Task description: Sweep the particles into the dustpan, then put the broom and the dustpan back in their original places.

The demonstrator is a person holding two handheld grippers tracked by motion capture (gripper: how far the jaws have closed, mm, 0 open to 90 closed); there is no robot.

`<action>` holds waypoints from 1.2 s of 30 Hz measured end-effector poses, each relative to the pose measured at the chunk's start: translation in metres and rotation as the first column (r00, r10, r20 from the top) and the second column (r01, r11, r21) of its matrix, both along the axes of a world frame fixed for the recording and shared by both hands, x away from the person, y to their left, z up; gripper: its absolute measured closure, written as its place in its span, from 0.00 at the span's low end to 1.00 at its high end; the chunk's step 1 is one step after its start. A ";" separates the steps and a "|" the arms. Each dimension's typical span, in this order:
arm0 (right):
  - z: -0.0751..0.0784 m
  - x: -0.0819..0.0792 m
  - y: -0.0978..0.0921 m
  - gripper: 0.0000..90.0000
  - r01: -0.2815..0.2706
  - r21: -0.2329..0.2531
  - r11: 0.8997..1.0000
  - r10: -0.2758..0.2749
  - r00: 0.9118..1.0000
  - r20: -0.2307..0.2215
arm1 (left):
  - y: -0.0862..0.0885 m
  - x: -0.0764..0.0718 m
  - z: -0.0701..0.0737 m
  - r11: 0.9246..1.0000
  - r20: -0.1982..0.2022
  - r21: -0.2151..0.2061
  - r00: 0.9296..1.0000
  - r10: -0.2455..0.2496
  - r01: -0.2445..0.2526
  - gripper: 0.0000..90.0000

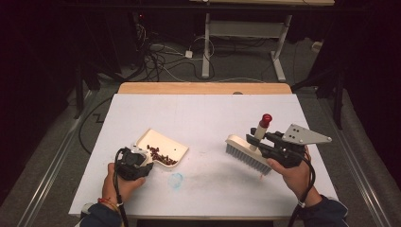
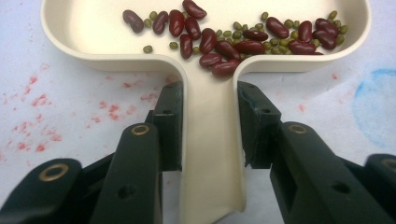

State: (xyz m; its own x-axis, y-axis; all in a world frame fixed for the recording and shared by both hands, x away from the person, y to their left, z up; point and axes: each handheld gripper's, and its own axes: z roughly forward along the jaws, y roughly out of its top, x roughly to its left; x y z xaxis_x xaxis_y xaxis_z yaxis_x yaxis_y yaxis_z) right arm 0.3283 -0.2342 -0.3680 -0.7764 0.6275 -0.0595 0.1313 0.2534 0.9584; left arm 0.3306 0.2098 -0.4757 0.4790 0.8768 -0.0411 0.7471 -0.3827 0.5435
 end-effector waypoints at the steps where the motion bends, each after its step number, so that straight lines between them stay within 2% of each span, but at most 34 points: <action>1: 0.000 -0.001 -0.004 0.77 -0.002 -0.002 1.000 0.002 1.000 -0.002 | 0.000 0.000 0.000 1.000 0.000 -0.001 1.000 0.002 -0.002 0.71; 4: -0.002 -0.005 -0.012 0.77 -0.014 -0.009 1.000 0.014 1.000 -0.022 | 0.001 0.001 0.000 1.000 0.001 0.000 1.000 0.006 -0.006 0.71; 9: -0.006 -0.009 -0.024 0.77 -0.056 -0.046 0.997 0.054 0.997 -0.057 | 0.004 0.002 -0.001 1.000 0.001 -0.002 1.000 0.020 -0.020 0.70; 20: -0.014 -0.010 -0.043 0.77 -0.118 -0.098 0.988 0.104 0.985 -0.139 | 0.008 0.006 -0.002 0.998 0.006 -0.002 0.998 0.067 -0.067 0.70; 24: -0.017 -0.006 -0.047 0.77 -0.137 -0.085 0.987 0.121 0.978 -0.173 | 0.007 0.010 -0.003 0.995 0.010 0.002 0.995 0.098 -0.098 0.70; 27: -0.017 -0.002 -0.050 0.77 -0.118 -0.075 0.990 0.103 0.979 -0.176 | 0.002 0.011 -0.005 0.992 0.016 -0.008 0.992 0.124 -0.124 0.65; 29: -0.017 0.001 -0.049 0.77 -0.106 -0.084 0.991 0.090 0.981 -0.173 | -0.001 0.011 -0.004 0.991 0.010 -0.019 0.991 0.131 -0.130 0.60; 33: -0.014 0.006 -0.049 0.75 -0.064 -0.120 0.991 0.045 0.987 -0.157 | -0.009 0.007 -0.004 0.992 -0.003 -0.024 0.993 0.120 -0.120 0.54; 36: -0.012 0.015 -0.050 0.73 -0.037 -0.137 0.990 0.012 0.985 -0.173 | -0.012 -0.001 -0.004 0.993 -0.013 -0.025 0.993 0.115 -0.115 0.51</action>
